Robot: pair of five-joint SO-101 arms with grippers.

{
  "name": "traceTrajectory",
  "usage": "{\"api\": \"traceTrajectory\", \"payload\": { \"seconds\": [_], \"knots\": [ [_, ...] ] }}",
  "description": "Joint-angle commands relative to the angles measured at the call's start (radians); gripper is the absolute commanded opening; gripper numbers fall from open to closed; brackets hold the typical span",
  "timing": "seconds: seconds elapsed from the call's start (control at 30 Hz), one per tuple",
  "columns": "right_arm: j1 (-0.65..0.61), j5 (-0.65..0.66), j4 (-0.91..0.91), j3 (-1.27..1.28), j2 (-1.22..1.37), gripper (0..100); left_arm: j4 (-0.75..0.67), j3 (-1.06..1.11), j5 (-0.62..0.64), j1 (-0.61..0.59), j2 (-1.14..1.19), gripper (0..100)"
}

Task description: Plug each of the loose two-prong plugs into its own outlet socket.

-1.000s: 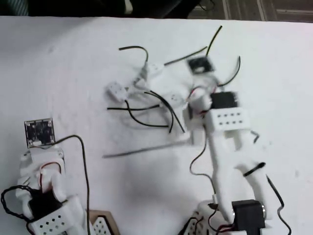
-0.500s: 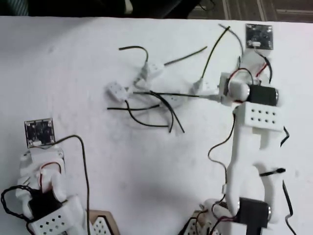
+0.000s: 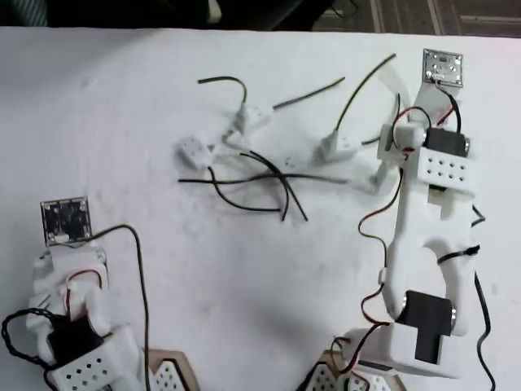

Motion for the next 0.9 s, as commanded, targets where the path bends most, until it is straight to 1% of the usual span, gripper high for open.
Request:
{"api": "traceTrajectory", "payload": {
  "seconds": [0.0,0.17,0.27,0.4,0.5,0.6,0.73,0.87],
  "knots": [
    [-0.019,0.038,0.113,-0.084,-0.088,22.9,-0.023,0.005,-0.009,-0.002,-0.007,10],
    [-0.105,0.054,0.223,-0.087,-0.171,19.0,-0.041,0.011,-0.009,-0.002,-0.007,10],
    [-0.197,0.049,0.278,-0.087,-0.177,17.5,-0.041,0.011,-0.009,-0.002,-0.007,10],
    [-0.334,0.044,0.277,-0.064,-0.124,17.6,-0.041,0.011,-0.009,-0.002,-0.007,10],
    [-0.437,0.044,0.22,-0.028,-0.054,17.4,-0.041,0.011,-0.009,-0.002,-0.007,10],
    [-0.503,0.043,0.136,0.006,0.03,17.3,-0.041,0.011,-0.009,-0.002,-0.007,10],
    [-0.539,-0.008,0.048,0.017,0.143,17.3,-0.041,0.011,-0.009,-0.002,-0.007,10],
    [-0.559,-0.011,-0.008,0.015,0.223,17.3,-0.041,0.011,-0.009,-0.002,-0.007,10]
  ]
}}
